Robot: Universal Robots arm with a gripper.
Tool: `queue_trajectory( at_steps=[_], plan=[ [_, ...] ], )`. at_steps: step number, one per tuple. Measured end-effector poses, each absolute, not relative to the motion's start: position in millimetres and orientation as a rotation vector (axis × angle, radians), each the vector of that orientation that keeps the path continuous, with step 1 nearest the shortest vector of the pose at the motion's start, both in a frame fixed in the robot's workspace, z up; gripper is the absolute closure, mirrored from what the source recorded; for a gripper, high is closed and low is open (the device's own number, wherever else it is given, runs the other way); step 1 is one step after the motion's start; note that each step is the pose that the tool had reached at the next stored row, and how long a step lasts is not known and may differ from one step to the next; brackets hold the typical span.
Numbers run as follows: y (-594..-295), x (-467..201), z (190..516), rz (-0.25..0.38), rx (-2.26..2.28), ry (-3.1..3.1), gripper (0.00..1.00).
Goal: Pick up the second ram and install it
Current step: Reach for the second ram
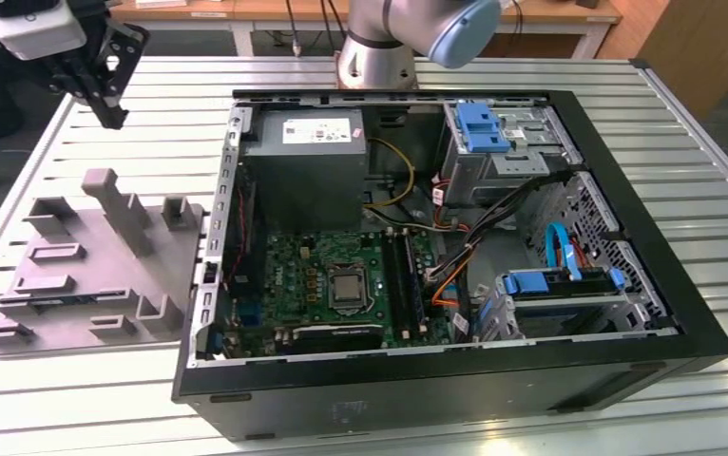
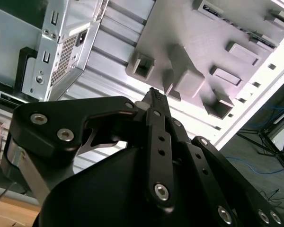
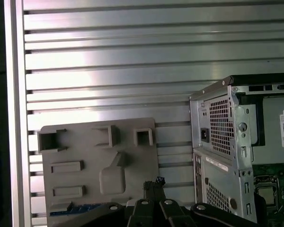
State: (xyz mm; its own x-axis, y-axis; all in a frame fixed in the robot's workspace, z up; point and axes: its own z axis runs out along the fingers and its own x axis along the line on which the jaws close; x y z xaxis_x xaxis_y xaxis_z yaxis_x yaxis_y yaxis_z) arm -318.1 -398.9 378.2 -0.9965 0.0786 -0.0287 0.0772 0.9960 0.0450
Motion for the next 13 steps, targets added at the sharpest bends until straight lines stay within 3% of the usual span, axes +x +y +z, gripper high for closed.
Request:
queue_trajectory(
  at_steps=[13],
  plan=[
    [-399, -342, 372, 0.068, 0.121, 3.108, 0.89]
  ],
)
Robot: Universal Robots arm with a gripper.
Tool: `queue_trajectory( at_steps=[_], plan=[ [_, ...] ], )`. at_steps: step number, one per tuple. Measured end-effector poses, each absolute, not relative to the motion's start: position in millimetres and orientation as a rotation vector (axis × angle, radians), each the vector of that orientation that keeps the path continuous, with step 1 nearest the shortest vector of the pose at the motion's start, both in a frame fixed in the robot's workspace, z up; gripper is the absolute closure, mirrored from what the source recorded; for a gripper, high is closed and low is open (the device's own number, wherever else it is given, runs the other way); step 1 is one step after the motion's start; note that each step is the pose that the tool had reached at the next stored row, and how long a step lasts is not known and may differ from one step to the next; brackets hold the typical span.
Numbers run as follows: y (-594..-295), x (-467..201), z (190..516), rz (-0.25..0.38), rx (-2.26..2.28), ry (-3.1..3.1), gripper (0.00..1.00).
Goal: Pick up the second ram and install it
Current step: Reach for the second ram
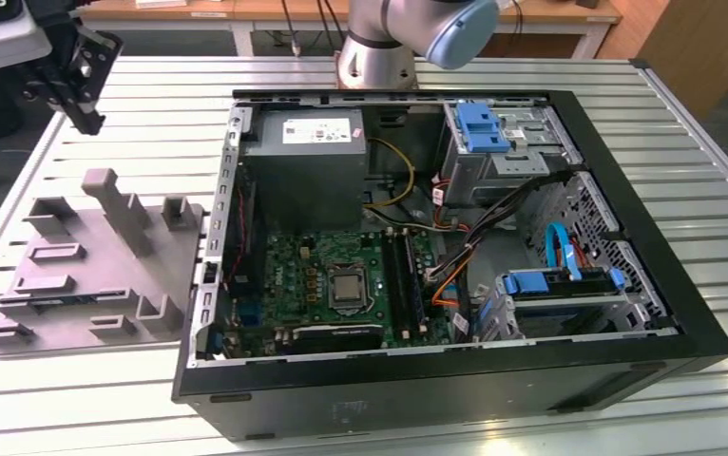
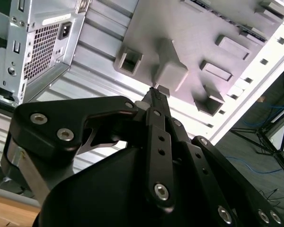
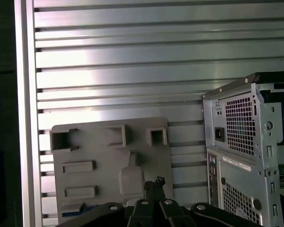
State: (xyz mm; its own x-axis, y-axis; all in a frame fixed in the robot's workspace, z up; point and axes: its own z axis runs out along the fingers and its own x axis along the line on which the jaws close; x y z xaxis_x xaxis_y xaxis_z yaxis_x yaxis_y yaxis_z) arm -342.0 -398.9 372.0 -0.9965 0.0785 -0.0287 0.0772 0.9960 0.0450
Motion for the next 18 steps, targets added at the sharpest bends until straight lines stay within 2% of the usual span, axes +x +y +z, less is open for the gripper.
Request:
queue_trajectory(
  at_steps=[18],
  plan=[
    [-410, -350, 369, 0.068, 0.121, 3.108, 0.89]
  ],
)
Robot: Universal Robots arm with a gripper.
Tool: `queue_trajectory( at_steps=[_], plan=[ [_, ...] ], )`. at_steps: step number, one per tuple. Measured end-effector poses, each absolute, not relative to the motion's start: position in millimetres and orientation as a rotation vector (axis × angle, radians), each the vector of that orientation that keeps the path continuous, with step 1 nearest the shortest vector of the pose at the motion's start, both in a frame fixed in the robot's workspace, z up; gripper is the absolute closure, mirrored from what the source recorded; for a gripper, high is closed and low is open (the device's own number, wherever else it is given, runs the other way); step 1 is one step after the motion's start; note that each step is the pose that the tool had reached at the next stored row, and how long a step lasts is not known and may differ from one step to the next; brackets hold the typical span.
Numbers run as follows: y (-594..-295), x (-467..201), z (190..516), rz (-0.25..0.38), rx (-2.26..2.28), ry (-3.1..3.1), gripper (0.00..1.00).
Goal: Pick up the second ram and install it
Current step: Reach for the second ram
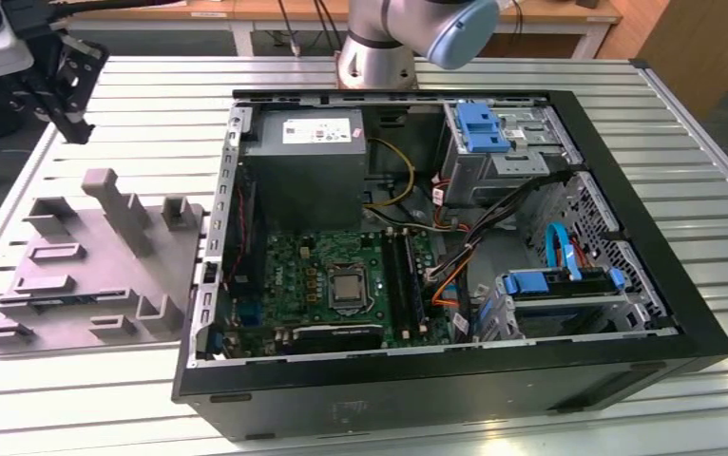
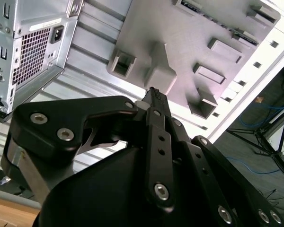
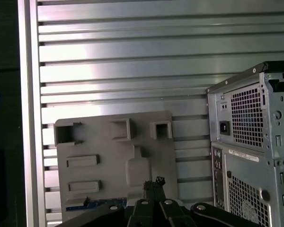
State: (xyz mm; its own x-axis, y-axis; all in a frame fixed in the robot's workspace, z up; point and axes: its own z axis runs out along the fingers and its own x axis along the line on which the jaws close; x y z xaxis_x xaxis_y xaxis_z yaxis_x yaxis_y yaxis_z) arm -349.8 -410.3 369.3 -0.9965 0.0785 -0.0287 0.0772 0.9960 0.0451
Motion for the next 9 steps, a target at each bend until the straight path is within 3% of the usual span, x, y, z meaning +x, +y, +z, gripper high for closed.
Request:
queue_trajectory(
  at_steps=[9],
  plan=[
    [-430, -354, 366, 0.068, 0.121, 3.108, 0.89]
  ],
)
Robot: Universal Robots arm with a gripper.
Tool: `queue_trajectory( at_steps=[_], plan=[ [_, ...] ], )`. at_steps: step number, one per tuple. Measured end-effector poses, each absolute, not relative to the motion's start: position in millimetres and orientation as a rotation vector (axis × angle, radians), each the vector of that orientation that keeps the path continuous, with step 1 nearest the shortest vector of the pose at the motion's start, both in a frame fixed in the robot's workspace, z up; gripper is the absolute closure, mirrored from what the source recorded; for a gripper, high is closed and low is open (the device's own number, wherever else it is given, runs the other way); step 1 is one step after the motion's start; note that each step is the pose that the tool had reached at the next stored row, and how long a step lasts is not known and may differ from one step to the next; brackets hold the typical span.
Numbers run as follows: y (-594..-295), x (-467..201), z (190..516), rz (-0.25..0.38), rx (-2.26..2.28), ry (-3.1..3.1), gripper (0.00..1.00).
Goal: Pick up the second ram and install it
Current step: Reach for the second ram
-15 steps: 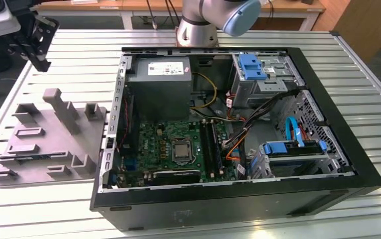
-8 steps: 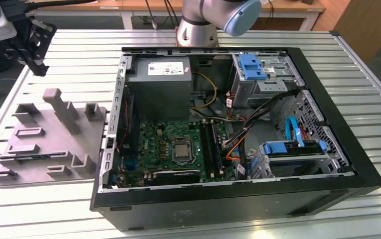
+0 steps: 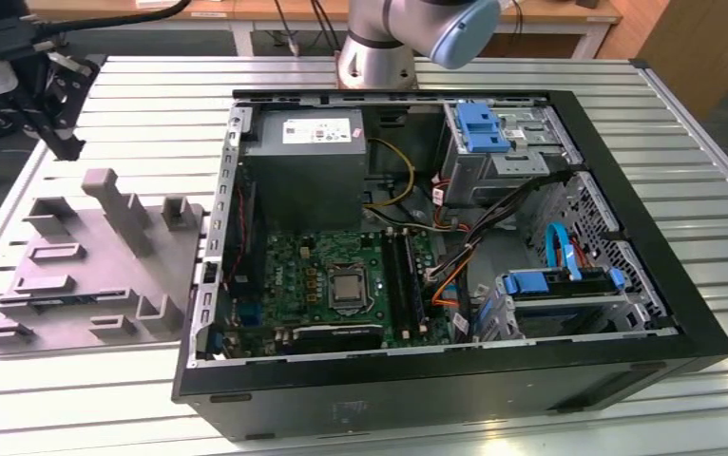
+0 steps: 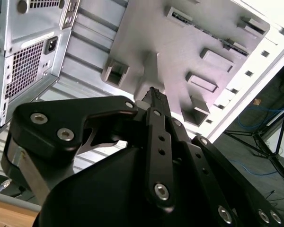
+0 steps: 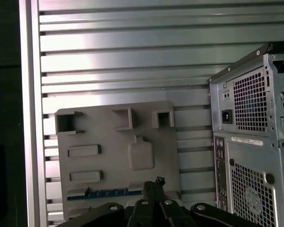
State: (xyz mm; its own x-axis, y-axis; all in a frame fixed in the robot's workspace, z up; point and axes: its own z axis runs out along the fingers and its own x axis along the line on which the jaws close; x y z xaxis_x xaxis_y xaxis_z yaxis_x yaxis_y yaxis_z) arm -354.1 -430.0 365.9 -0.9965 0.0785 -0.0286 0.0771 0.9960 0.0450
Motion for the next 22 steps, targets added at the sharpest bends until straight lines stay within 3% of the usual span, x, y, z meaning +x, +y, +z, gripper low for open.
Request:
queue_trajectory(
  at_steps=[22],
  plan=[
    [-474, -376, 351, 0.068, 0.121, 3.108, 0.89]
  ],
)
